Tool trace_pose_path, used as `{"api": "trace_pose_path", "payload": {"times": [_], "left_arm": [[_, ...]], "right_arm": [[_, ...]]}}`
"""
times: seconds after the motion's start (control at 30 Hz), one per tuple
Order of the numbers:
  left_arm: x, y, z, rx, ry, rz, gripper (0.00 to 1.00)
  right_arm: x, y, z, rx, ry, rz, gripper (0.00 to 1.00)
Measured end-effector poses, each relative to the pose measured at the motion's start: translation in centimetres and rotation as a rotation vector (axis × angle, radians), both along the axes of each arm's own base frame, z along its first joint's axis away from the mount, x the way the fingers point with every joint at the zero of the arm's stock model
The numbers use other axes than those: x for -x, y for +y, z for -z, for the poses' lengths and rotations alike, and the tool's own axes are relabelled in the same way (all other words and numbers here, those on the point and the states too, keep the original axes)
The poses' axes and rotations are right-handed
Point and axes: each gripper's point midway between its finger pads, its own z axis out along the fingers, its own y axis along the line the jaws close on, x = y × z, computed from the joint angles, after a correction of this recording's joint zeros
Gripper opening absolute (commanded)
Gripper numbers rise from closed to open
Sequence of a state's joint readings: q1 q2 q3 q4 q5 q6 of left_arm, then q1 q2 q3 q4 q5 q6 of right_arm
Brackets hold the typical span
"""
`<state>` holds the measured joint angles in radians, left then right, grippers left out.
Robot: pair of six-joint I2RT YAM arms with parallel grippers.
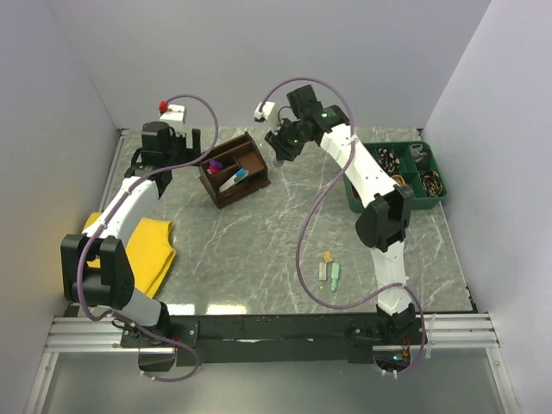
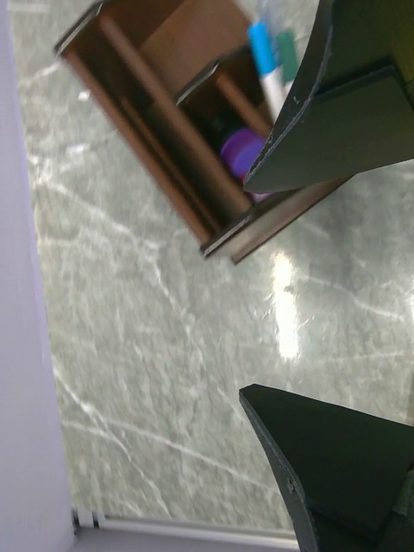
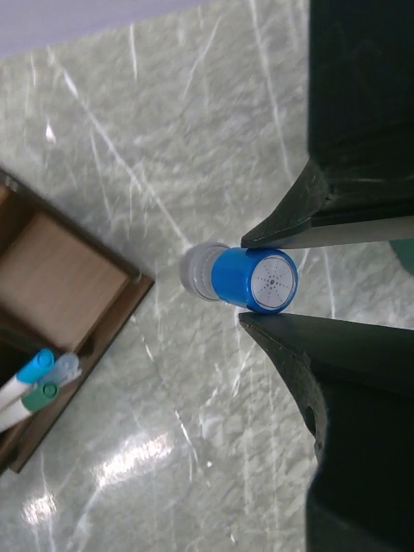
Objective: Sort the stationery into containers
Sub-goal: Pick up the stationery from the center of the board, then place the stationery in the storage box.
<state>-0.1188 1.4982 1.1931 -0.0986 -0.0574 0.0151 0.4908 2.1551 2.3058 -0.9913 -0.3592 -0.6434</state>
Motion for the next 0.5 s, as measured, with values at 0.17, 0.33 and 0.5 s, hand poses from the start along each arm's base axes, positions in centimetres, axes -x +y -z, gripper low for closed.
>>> {"api": "trace_pose_path", "payload": {"times": [0.17, 0.33, 0.5], "left_arm": [[-1.2, 2.5, 0.9, -0.008, 0.000, -0.068, 1.00], [-1.7, 3.6, 1.7, -0.012, 0.018, -0.093, 1.00], [-1.9, 3.5, 1.6, -0.011, 0.010, -0.092, 0.99]], "right_arm": [[1.0, 2.4, 1.3, 0.006, 0.022, -0.030, 0.24], [1.4, 4.8, 0.8, -0.020, -0.003, -0.058, 0.24], [0.9, 6.8, 0.9, -0.045, -0.038, -0.069, 0.25]]}}
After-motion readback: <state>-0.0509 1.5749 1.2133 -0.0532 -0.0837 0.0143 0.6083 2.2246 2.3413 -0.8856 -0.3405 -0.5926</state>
